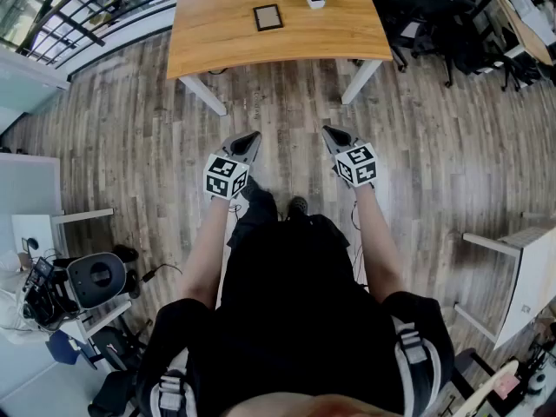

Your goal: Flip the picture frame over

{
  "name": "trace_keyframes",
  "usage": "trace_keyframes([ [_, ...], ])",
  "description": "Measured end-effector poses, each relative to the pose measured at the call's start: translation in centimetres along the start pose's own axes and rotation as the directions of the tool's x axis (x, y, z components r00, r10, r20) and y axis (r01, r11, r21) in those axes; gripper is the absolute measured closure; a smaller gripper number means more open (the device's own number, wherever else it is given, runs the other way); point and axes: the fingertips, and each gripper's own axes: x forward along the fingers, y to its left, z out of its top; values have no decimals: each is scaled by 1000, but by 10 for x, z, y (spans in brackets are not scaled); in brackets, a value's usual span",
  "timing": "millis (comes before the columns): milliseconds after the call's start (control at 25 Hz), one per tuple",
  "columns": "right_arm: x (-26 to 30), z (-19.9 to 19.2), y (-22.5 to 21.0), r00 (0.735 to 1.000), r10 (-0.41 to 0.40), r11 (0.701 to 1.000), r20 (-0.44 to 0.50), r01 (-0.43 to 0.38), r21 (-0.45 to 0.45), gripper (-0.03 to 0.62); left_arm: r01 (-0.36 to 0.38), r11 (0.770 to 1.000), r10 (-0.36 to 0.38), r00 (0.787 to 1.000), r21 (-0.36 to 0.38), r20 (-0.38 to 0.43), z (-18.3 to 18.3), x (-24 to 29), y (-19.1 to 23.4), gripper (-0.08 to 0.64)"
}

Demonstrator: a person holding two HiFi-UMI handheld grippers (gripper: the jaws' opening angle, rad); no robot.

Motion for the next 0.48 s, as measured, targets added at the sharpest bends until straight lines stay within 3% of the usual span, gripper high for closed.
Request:
trace_keyframes([
  [280,-6,-1,2,1000,-6,1000,8,6,-6,586,-17,999,18,1000,-38,18,-3,-4,1,540],
  [480,-7,-2,4,1000,-7,1000,6,7,1,586,-9,1000,10,1000,-22,22,-1,-6,-2,541],
])
